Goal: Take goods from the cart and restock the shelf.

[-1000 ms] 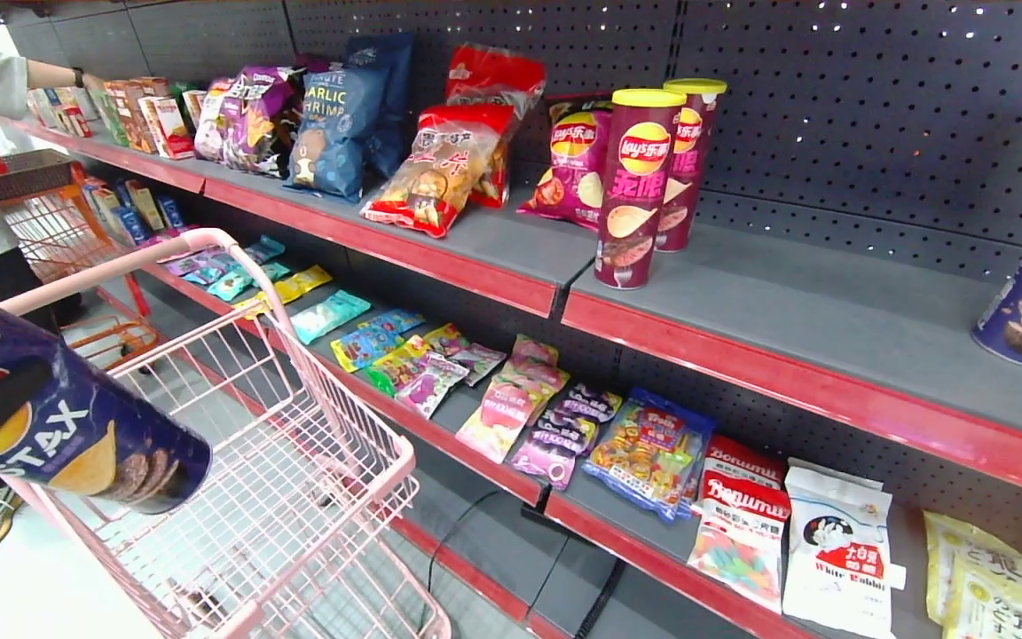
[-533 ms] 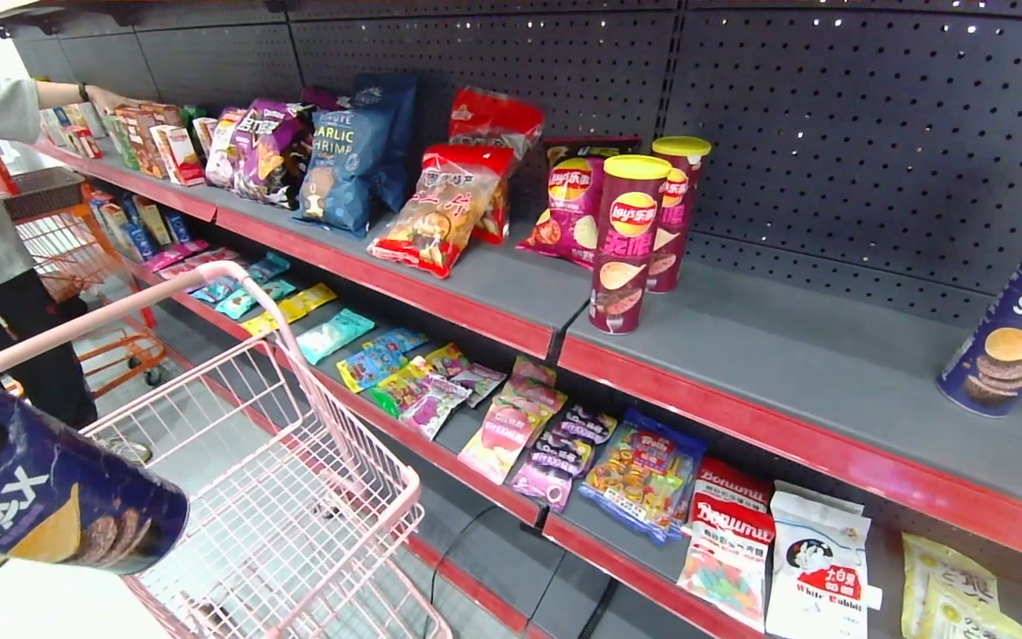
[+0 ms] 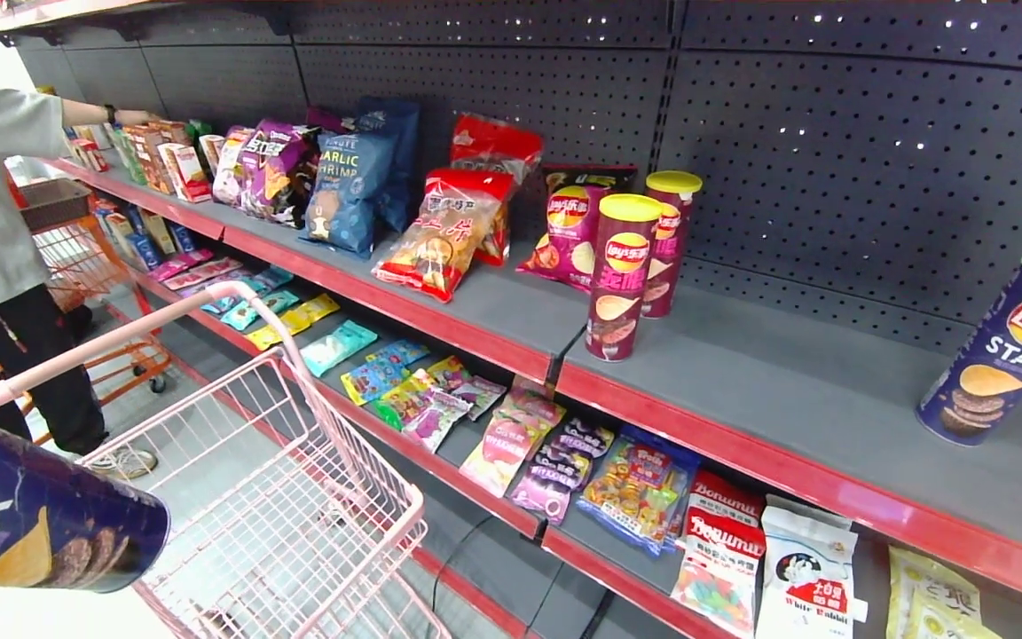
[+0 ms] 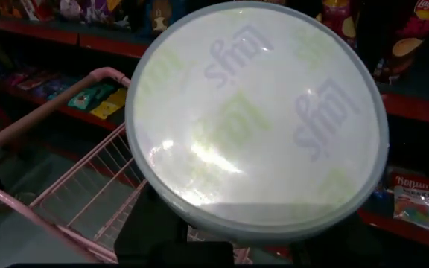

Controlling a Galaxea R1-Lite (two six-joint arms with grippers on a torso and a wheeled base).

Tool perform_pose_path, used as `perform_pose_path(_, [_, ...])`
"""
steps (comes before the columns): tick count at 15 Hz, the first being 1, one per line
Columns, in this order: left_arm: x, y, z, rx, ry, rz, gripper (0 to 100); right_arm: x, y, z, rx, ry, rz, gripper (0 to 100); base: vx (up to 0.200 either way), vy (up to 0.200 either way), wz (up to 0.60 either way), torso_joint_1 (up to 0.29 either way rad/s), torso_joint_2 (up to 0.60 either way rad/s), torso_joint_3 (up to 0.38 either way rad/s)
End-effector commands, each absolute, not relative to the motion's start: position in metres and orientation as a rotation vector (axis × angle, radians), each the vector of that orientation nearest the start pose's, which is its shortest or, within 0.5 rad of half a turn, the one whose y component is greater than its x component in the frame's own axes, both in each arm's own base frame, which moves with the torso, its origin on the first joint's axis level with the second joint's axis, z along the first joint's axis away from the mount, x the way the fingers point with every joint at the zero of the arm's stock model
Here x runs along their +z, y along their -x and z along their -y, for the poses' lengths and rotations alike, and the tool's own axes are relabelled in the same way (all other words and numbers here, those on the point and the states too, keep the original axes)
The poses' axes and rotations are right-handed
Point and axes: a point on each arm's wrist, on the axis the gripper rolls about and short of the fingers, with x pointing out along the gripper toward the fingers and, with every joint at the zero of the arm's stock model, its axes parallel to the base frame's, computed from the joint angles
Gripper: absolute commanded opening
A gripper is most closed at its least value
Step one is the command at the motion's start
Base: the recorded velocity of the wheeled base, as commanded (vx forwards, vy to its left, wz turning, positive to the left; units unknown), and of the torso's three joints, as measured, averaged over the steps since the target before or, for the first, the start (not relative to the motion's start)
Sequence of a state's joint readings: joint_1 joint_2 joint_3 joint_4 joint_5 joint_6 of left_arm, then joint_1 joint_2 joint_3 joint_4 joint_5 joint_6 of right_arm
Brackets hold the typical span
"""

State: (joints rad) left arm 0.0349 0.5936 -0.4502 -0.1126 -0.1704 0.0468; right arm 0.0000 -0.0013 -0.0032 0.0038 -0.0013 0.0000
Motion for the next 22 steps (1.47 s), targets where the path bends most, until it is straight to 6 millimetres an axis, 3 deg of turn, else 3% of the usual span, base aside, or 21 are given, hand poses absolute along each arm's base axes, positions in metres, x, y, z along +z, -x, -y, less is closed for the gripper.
perform_pose_path(1, [0.2143, -0.0370, 0.0025, -0.137, -0.044, -0.026, 0, 0.0759, 0.0230, 0.0000, 0.000, 0.002, -0.002, 100, 0.000, 0.000, 0.00, 0.066, -0.13, -0.066])
perform_pose_path(5, [0.2150, -0.0352, 0.0029, -0.149, -0.050, -0.016, 0, 0.0759, 0.0230, 0.0000, 0.000, 0.000, -0.002, 100, 0.000, 0.000, 0.00, 0.000, 0.00, 0.000])
perform_pose_path(17, [0.2164, -0.0347, 0.0020, -0.117, -0.152, -0.005, 0, 0.0759, 0.0230, 0.0000, 0.000, 0.000, -0.002, 100, 0.000, 0.000, -0.60, 0.002, 0.00, 0.000])
perform_pose_path(22, [0.2164, -0.0322, 0.0014, -0.084, -0.170, 0.004, 0, 0.0759, 0.0230, 0.0000, 0.000, 0.002, -0.002, 100, 0.000, 0.000, 0.00, 0.000, 0.00, 0.000])
